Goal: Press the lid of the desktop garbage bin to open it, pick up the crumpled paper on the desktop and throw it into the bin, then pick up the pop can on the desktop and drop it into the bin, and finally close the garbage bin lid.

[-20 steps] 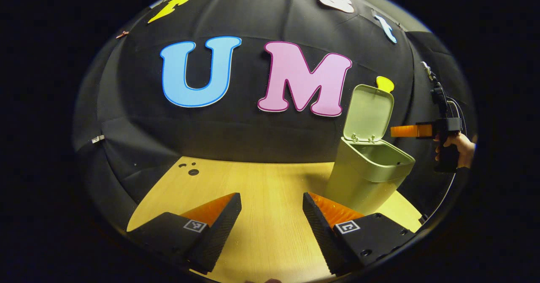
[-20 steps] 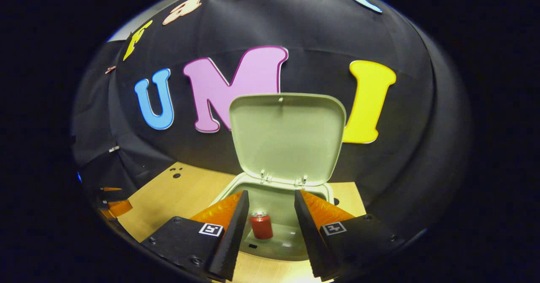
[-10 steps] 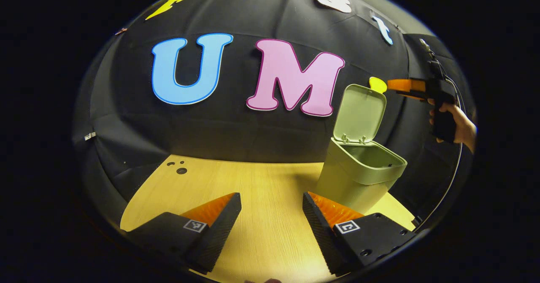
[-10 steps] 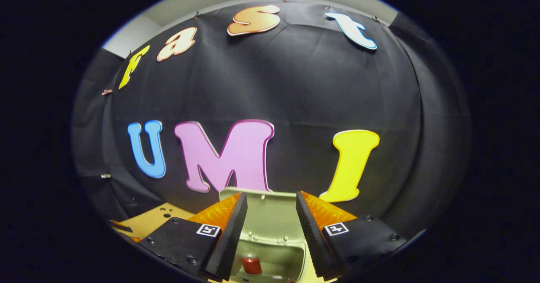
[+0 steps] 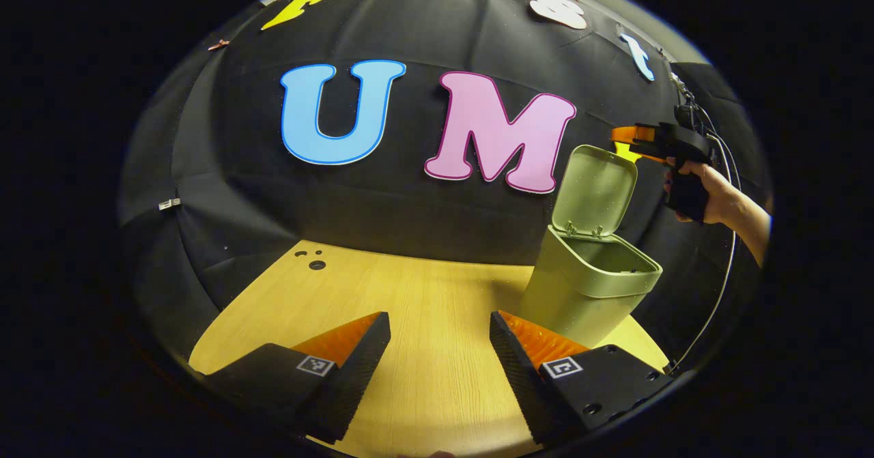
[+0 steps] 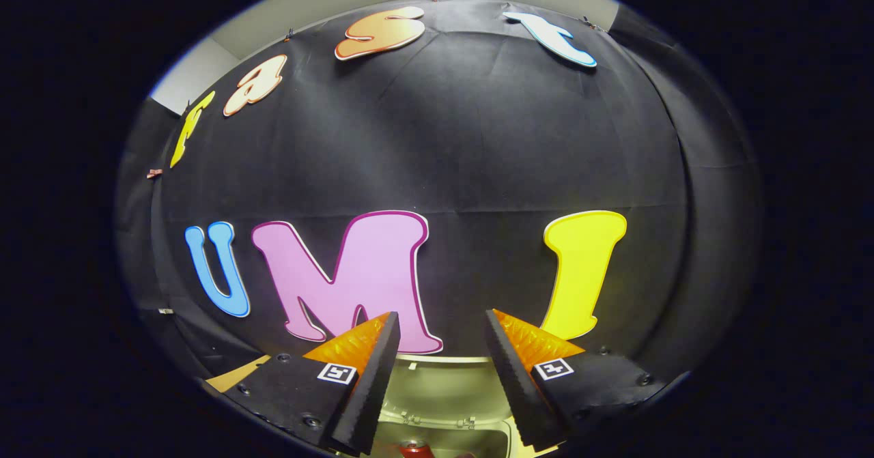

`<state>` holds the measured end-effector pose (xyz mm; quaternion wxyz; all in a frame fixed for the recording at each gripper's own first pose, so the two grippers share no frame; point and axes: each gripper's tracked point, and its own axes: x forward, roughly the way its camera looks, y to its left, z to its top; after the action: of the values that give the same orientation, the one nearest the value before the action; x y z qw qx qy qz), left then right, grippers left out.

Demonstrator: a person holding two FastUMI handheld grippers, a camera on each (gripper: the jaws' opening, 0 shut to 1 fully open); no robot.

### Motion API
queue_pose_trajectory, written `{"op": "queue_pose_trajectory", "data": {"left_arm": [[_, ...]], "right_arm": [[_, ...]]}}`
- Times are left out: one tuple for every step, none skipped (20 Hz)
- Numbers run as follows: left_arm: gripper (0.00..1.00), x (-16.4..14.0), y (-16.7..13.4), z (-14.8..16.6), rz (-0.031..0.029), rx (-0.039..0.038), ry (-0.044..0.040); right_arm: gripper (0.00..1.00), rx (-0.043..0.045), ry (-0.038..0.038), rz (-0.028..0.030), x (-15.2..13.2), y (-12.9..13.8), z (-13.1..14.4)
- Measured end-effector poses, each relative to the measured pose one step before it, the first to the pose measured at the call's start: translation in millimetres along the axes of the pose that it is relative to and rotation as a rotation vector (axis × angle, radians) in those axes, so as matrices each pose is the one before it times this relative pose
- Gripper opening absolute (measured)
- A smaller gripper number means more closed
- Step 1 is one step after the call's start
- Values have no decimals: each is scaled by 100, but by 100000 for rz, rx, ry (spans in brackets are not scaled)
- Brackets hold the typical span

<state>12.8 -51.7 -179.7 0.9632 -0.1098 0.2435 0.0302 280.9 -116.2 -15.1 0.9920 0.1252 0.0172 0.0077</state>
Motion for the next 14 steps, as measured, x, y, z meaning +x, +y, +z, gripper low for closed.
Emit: {"op": "queue_pose_trajectory", "data": {"left_arm": [[95, -336, 20, -168, 865, -122, -32], [94, -214, 210, -18, 852, -110, -47], [95, -61, 150, -143, 758, -146, -69], [94, -64, 149, 31, 669, -180, -112], [94, 20, 154, 111, 476, -240, -260], [95, -43, 131, 25, 478, -304, -122], [95, -33, -30, -70, 307, -360, -38], [95, 11, -20, -98, 44, -389, 29], [95, 28, -68, 76, -175, -225, -54], [95, -10, -123, -37, -328, -22, 109], [95, 10, -171, -8, -586, 266, 154], [95, -89, -158, -46, -714, 547, 180], [94, -38, -206, -153, -732, 706, 170], [94, -23, -282, 5, -687, 673, 83]], "right_arm": [[79, 754, 224, -571, 488, -129, -240], [79, 1214, 919, -617, 357, -244, -471], [79, 919, 1324, -221, 316, -89, -430], [80, 667, 2052, 29, 172, -49, -655], [80, -538, 994, 168, -35, 4, -435], [80, -1402, -1044, 240, 14, -24, 183], [80, -1229, 1083, 481, -293, 99, -268], [80, -2379, 81, 123, -568, 89, -50], [80, -1935, 481, 869, -424, 201, -152], [80, -881, 285, 905, -806, 150, -119], [81, -383, 402, 894, -750, 181, -205], [81, 186, 754, 1101, -886, 118, -266], [81, 455, 809, 922, -912, 91, -265], [81, 426, 1075, 771, -788, 175, -354]]}}
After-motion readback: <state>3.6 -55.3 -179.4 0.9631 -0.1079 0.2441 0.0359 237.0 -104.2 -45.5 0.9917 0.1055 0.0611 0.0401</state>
